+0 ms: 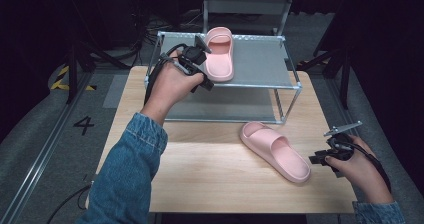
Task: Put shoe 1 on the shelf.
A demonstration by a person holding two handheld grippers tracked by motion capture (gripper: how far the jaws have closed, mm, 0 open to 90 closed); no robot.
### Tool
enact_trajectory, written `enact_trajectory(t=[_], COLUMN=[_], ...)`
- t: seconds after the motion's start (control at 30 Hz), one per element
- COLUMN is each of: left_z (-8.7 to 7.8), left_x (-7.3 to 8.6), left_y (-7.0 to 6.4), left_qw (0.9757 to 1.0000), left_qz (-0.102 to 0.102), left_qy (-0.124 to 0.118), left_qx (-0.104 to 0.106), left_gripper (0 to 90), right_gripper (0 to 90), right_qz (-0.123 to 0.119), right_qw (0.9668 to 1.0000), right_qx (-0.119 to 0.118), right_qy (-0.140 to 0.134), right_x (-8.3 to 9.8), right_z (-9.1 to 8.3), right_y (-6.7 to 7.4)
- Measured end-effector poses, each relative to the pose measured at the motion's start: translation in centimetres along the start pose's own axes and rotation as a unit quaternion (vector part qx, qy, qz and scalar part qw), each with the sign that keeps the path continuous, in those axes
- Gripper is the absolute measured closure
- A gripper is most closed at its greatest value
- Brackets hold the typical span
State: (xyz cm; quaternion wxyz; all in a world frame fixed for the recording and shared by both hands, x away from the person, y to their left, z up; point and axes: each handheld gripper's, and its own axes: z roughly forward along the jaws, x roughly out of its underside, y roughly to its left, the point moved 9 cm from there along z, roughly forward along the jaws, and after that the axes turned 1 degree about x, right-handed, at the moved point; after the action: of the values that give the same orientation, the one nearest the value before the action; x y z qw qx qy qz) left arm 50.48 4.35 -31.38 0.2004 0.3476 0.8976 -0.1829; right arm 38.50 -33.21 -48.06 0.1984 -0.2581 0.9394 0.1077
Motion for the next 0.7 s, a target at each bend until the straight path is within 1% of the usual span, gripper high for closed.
enact_trajectory(t=[0.03,0.07,0.1,0.13,0.17,0.23,0.33,0.37,0.4,0.43,0.47,0.5,0.53,0.57,0.63,0.67,0.7], left_z=[-0.2,-0.2,-0.8,-0.8,-1.1,-1.8,-2.4,-2.4,-2.8,-3.0,-3.0,-3.2,-3.2,-3.2,-3.3,-3.2,-3.2], left_x=[0.2,0.2,0.8,0.8,1.1,2.0,3.1,3.1,3.9,4.4,4.4,5.5,5.9,5.9,7.1,8.2,8.6], left_y=[-0.1,-0.1,-0.4,-0.4,-0.4,-0.7,-1.1,-1.1,-1.3,-1.5,-1.5,-1.7,-1.7,-1.7,-1.7,-1.7,-1.7], left_qw=[1.0000,1.0000,0.9999,0.9999,0.9998,0.9996,0.9993,0.9993,0.9992,0.9993,0.9993,0.9993,0.9993,0.9993,0.9993,0.9994,0.9994], left_qz=[0.005,0.005,0.011,0.011,0.015,0.021,0.029,0.029,0.031,0.032,0.032,0.031,0.031,0.031,0.030,0.028,0.028], left_qy=[0.000,0.000,-0.004,-0.004,-0.009,-0.013,-0.017,-0.017,-0.020,-0.019,-0.019,-0.021,-0.019,-0.019,-0.017,-0.015,-0.015], left_qx=[-0.002,-0.002,-0.004,-0.004,-0.009,-0.011,-0.015,-0.015,-0.013,-0.011,-0.011,-0.009,-0.010,-0.010,-0.012,-0.012,-0.014], left_gripper=[65.1,64.3,63.7,63.4,63.4,63.1,62.1,61.3,61.2,61.2,60.9,60.3,60.1,60.1,59.8,58.6,58.1], right_gripper=[62.2,62.2,62.0,62.0,62.0,62.0,62.0,62.0,61.9,61.9,61.9,61.9,61.7,61.6,61.5,61.3,61.1], right_qz=[-0.002,-0.002,-0.005,-0.005,-0.011,-0.014,-0.023,-0.023,-0.026,-0.031,-0.031,-0.036,-0.040,-0.044,-0.047,-0.057,-0.059], right_qw=[1.0000,1.0000,1.0000,1.0000,0.9999,0.9999,0.9997,0.9996,0.9995,0.9994,0.9994,0.9992,0.9990,0.9988,0.9986,0.9980,0.9979], right_qx=[-0.001,-0.001,-0.003,-0.003,-0.005,-0.006,-0.010,-0.011,-0.014,-0.014,-0.014,-0.016,-0.016,-0.017,-0.018,-0.020,-0.022], right_qy=[0.000,0.000,0.001,0.001,0.003,0.004,0.007,0.008,0.009,0.010,0.010,0.011,0.012,0.013,0.015,0.016,0.019], right_x=[-0.3,-0.3,-0.6,-0.6,-0.9,-1.1,-1.5,-1.7,-1.8,-2.0,-2.0,-2.3,-2.4,-2.5,-2.6,-2.8,-2.9], right_z=[0.1,0.1,0.3,0.3,0.4,0.6,0.9,1.0,1.1,1.2,1.2,1.4,1.4,1.5,1.6,1.7,1.8], right_y=[0.2,0.2,0.4,0.4,0.7,0.9,1.2,1.4,1.6,1.7,1.7,1.9,2.0,2.1,2.3,2.6,2.9])
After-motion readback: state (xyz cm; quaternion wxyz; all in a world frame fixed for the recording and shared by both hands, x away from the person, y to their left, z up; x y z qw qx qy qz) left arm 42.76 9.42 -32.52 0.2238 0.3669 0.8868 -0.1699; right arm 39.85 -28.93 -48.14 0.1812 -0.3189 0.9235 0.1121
